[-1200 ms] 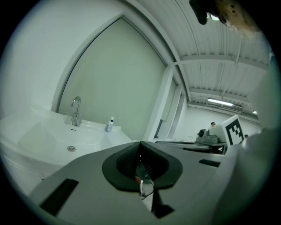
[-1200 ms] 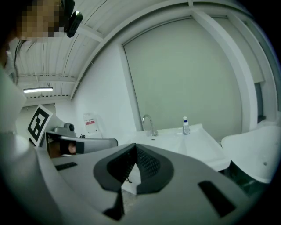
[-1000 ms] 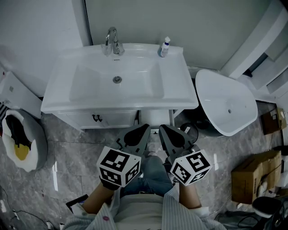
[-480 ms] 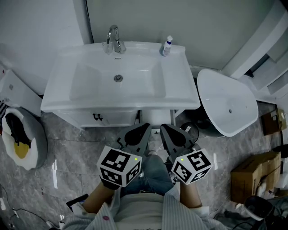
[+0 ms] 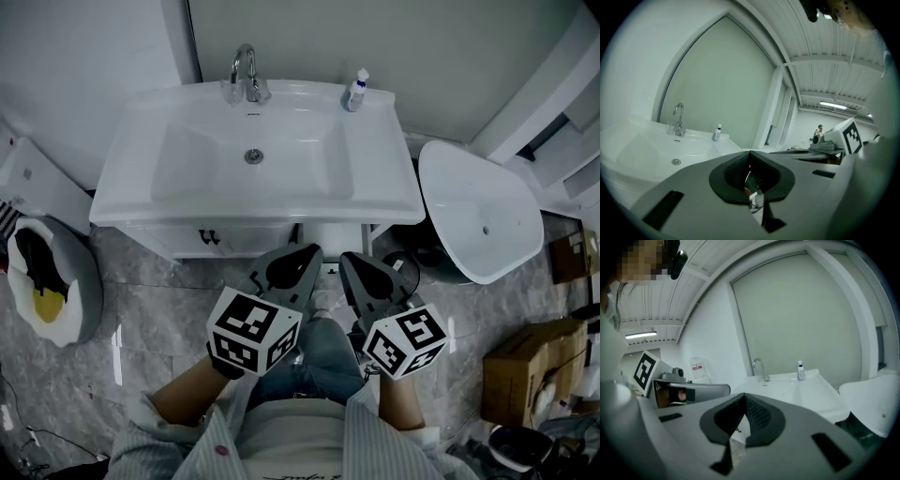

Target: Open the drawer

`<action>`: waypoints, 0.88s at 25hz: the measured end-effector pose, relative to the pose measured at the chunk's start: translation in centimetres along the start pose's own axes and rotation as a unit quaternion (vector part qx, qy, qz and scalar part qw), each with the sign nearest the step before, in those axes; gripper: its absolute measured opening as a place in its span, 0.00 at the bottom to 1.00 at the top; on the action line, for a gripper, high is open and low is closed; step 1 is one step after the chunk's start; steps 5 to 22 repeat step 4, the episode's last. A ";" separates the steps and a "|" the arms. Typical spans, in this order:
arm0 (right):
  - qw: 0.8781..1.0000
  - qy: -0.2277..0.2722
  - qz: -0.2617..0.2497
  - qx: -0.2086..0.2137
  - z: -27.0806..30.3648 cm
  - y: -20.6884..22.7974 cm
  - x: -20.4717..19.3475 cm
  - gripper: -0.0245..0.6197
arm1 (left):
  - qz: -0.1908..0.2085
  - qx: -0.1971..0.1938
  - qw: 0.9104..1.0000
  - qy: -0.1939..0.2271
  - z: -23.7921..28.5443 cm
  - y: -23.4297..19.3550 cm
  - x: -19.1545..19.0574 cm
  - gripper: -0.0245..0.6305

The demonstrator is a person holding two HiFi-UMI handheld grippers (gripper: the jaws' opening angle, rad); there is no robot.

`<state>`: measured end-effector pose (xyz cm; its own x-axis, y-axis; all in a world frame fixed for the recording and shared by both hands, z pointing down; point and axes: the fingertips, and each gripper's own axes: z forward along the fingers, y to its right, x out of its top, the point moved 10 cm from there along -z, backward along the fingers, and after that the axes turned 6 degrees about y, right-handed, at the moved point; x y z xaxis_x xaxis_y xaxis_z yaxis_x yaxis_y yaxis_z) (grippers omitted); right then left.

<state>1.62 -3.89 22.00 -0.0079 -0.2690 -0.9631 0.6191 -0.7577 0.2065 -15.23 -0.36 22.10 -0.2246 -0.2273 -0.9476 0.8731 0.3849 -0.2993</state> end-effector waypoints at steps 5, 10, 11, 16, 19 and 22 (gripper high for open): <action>1.000 0.004 -0.002 0.000 0.3 0.2 0.3 0.05 | 0.019 -0.002 1.000 0.015 0.6 -0.2 1.0 0.06; 1.000 0.004 -0.002 0.000 0.3 0.2 0.3 0.05 | 0.019 -0.002 1.000 0.015 0.6 -0.2 1.0 0.06; 1.000 0.004 -0.002 0.000 0.3 0.2 0.3 0.05 | 0.019 -0.002 1.000 0.015 0.6 -0.2 1.0 0.06; 1.000 0.004 -0.002 0.000 0.3 0.2 0.3 0.05 | 0.019 -0.002 1.000 0.015 0.6 -0.2 1.0 0.06; 1.000 0.004 -0.002 0.000 0.3 0.2 0.3 0.05 | 0.019 -0.002 1.000 0.015 0.6 -0.2 1.0 0.06; 1.000 0.004 -0.002 0.000 0.3 0.2 0.3 0.05 | 0.019 -0.002 1.000 0.015 0.6 -0.2 1.0 0.06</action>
